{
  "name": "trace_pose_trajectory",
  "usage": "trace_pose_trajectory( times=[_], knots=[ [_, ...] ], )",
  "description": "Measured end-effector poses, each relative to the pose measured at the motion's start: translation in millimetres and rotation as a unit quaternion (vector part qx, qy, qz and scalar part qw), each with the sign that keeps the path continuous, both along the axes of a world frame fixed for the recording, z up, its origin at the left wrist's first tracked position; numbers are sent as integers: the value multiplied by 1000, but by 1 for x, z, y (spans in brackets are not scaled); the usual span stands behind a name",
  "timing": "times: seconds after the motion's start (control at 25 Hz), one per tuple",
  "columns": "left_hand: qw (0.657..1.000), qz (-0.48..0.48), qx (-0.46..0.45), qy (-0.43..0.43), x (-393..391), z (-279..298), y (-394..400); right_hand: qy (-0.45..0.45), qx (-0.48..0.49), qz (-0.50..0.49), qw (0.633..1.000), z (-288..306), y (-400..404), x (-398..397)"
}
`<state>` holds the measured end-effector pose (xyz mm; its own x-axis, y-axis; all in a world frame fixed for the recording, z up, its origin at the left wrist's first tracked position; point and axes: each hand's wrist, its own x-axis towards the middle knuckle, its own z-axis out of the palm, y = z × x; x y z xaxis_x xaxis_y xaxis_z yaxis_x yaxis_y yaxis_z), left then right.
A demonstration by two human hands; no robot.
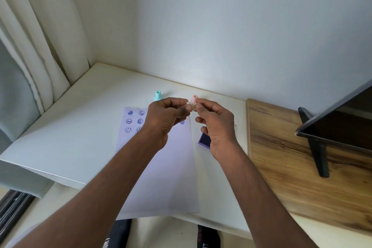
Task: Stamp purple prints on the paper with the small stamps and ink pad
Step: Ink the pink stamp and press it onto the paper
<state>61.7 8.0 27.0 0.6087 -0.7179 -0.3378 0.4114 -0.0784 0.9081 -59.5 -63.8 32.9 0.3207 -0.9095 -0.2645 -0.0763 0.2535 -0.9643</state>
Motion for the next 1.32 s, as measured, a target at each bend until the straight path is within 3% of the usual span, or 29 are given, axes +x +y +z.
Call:
trace_pose_trajectory(
  times=[0.32,0.76,1.32],
  knots=[
    [998,8,14,-66,-4,0,1,7,92,-8,996,-1,1,-3],
    [974,-12,30,-223,-6,-3,-3,14,136,11,991,-6,-7,-8],
    [944,-22,71,-320,-11,1,-4,-69,273,36,959,-15,-14,-9]
  ],
)
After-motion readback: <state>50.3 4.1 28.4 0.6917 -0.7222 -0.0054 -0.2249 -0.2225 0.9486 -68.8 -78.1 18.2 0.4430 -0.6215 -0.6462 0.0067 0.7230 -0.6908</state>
